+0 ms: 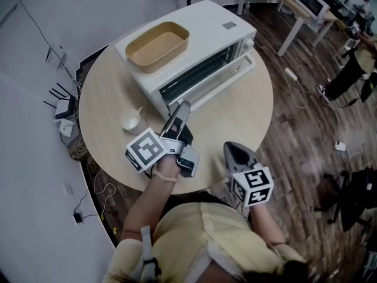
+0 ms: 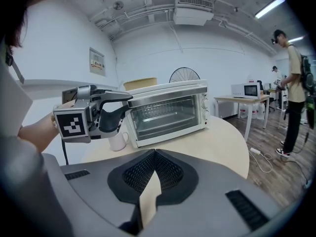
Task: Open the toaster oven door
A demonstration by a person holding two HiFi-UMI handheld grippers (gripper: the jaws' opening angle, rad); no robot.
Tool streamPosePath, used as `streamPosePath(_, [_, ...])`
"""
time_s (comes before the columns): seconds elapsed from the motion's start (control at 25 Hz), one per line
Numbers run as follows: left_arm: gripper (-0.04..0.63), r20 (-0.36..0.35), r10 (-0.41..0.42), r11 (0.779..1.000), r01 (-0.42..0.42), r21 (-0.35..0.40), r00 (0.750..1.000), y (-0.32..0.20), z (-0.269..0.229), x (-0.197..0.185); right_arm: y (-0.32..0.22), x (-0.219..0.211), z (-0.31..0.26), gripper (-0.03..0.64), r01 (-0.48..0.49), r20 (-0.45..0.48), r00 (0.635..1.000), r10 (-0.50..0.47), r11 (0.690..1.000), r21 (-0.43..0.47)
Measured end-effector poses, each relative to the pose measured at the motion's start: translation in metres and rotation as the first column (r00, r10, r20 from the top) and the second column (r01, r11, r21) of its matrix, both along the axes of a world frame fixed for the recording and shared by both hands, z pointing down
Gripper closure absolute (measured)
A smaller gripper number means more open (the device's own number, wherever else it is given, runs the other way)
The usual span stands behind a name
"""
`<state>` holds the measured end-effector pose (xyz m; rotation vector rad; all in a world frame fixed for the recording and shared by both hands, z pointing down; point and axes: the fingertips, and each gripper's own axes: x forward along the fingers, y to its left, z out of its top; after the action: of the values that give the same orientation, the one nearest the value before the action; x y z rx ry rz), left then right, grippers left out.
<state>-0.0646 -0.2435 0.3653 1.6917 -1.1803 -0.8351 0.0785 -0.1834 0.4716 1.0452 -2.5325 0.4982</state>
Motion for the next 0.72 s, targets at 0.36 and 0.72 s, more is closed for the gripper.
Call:
streamPosePath(0.36, [0.494, 0.079, 0.082, 0.996, -0.080, -0.029, 0.993, 0.013, 0.018, 0.017, 0.006, 0.004, 0.004, 0.614, -0.014, -0.007, 1.000, 0.014, 1.000, -0.012])
streamPosePath(0.72, [0.497, 0.155, 0.185, 0.983, -0.183, -0.027, 0.970, 0.027, 0.031, 0.036, 0.008, 0.012, 0.008, 0.614, -0.055, -0.027, 0.998, 0.055, 0.998, -0.012])
